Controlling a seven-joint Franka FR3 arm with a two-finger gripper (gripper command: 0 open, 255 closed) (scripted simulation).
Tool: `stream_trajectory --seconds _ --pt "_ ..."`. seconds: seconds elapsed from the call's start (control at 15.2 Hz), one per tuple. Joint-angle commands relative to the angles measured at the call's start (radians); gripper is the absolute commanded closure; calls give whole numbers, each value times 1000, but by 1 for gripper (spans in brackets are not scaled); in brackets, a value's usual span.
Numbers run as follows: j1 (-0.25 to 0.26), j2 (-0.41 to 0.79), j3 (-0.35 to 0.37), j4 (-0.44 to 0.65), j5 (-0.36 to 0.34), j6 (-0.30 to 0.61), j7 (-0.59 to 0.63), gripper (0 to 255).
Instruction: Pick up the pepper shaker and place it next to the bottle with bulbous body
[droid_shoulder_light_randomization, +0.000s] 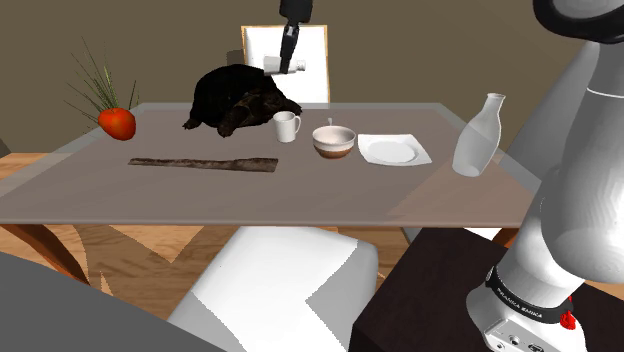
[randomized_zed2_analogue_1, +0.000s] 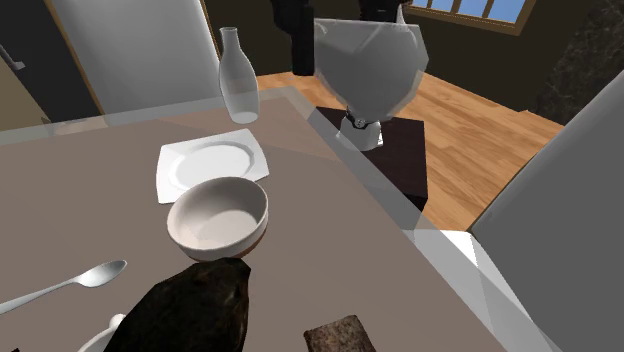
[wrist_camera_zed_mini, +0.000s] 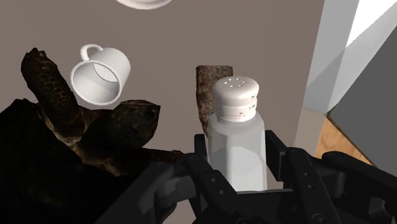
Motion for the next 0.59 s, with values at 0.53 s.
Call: stream_trajectory --seconds 0.53 --pt "-34 -257 -32 -274 -12 10 -70 255"
